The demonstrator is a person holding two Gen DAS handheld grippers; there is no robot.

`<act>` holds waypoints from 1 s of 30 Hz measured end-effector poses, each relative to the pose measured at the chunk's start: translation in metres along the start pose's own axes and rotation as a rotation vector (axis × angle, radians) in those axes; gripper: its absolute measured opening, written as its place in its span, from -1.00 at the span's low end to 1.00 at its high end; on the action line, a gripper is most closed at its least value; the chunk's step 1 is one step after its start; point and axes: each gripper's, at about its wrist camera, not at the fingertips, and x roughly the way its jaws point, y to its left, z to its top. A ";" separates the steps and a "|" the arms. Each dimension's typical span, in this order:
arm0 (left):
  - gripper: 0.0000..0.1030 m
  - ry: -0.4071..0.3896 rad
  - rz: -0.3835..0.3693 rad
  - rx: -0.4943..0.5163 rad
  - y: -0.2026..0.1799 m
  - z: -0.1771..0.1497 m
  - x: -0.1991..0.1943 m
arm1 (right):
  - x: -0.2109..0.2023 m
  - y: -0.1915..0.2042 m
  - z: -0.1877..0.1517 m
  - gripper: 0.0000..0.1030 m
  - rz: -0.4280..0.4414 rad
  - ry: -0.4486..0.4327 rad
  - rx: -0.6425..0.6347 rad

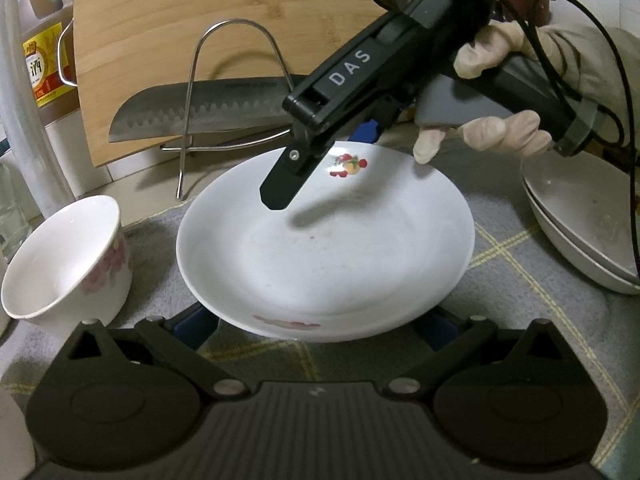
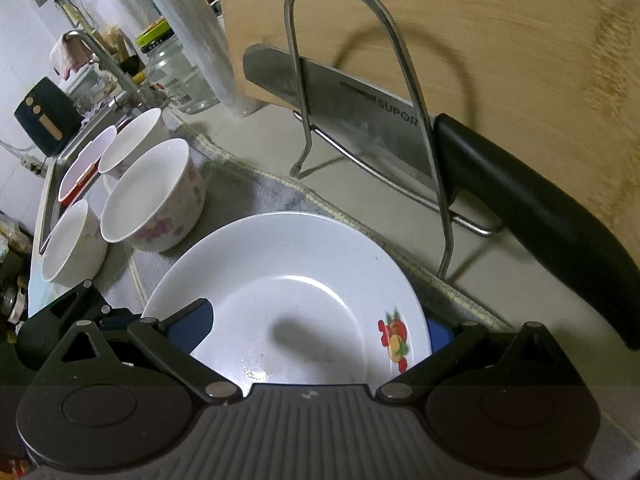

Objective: Organize plates and bowls
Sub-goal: 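Carry the flower-print plate with the right gripper over the plate stack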

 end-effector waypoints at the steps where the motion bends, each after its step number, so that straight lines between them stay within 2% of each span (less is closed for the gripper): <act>1: 1.00 0.002 0.001 0.002 0.000 0.000 0.000 | 0.000 0.000 0.000 1.00 0.004 0.001 0.002; 9: 1.00 0.010 0.018 0.036 0.002 0.002 0.000 | -0.005 0.006 -0.008 1.00 0.010 0.011 -0.003; 16: 0.99 0.007 0.000 0.063 0.005 0.001 -0.001 | -0.014 0.014 -0.016 1.00 0.002 0.004 0.000; 30: 0.99 -0.005 -0.034 0.073 0.002 -0.004 -0.037 | -0.039 0.046 -0.033 1.00 -0.010 -0.029 0.013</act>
